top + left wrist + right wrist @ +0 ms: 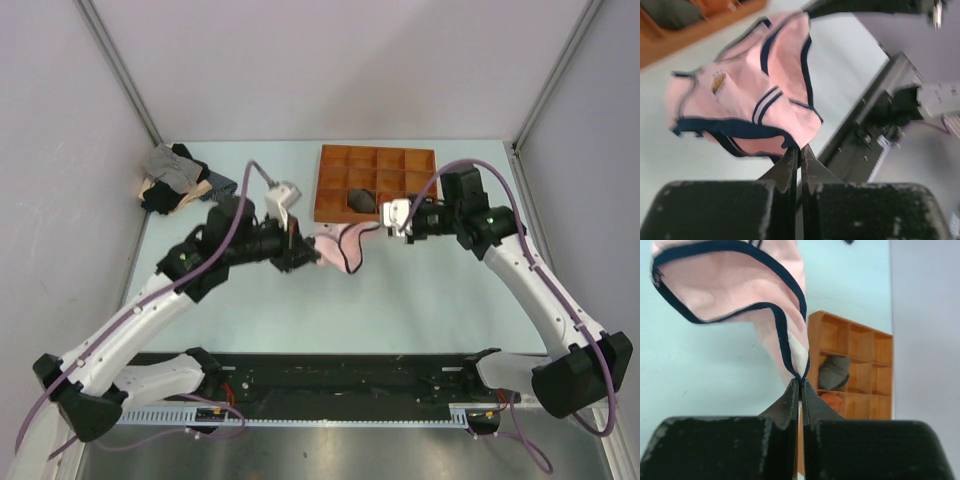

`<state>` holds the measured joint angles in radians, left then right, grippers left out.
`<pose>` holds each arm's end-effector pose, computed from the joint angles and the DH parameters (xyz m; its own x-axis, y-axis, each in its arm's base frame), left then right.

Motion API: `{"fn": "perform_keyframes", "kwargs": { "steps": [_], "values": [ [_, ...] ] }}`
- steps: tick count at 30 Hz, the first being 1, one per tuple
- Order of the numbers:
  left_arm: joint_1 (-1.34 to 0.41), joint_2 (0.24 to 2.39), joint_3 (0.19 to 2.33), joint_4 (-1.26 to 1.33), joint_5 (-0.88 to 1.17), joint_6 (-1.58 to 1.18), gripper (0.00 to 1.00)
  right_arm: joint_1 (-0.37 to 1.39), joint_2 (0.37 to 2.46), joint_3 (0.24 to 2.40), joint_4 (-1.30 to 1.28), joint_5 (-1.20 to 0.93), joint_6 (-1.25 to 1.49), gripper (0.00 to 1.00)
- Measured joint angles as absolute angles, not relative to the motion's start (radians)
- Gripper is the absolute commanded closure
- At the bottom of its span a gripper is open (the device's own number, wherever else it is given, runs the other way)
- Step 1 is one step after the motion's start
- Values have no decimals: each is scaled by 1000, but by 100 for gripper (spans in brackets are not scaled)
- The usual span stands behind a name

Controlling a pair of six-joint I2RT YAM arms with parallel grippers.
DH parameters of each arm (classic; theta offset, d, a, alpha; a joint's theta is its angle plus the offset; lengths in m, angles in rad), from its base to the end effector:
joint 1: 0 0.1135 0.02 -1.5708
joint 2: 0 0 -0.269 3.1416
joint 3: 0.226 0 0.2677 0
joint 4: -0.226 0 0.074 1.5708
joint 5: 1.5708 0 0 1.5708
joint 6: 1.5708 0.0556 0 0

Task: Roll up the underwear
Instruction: Flatten out the underwear at the corner of the board.

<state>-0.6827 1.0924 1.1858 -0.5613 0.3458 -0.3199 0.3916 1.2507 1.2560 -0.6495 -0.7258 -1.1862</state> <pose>0.1922 -0.1806 0.3794 -0.5926 0.1006 -0.7992 0.6762 0.6012 -0.4258 0.2524 0.1442 0.3608 0.5110 -0.5391 -0.6695 -0.8057 -0.0291 -0.5916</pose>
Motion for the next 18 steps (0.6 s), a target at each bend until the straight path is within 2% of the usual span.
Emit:
{"fn": "perform_keyframes", "kwargs": {
  "steps": [1,3,4,6,7,9,10,12,15,18],
  "values": [
    [-698,1052,1108,-516,371,-334,94,379,1233,1220,-669,-744,-1223,98],
    [-742,1022,953,-471,426,-369,84,363,1203,1102,-732,-746,-1323,97],
    [-771,1030,858,-408,446,-396,75,361,1201,1044,-766,-738,-1356,94],
    [-852,1116,666,-308,484,-464,67,362,1228,876,-812,-702,-1437,84],
    [-898,1195,586,-252,502,-503,56,361,1251,803,-837,-676,-1465,82],
    [-976,1325,479,-196,529,-572,46,352,1278,704,-887,-624,-1499,78],
    [-1003,1348,462,-167,582,-620,36,340,1280,679,-915,-608,-1512,72],
    [-1027,1329,484,-127,588,-633,32,286,1267,668,-973,-599,-1538,65],
    [-1025,1272,546,-178,566,-611,29,218,1217,701,-1006,-601,-1547,62],
    [-919,1165,622,-253,541,-562,26,210,1205,758,-1007,-633,-1510,61]
  ]
}}
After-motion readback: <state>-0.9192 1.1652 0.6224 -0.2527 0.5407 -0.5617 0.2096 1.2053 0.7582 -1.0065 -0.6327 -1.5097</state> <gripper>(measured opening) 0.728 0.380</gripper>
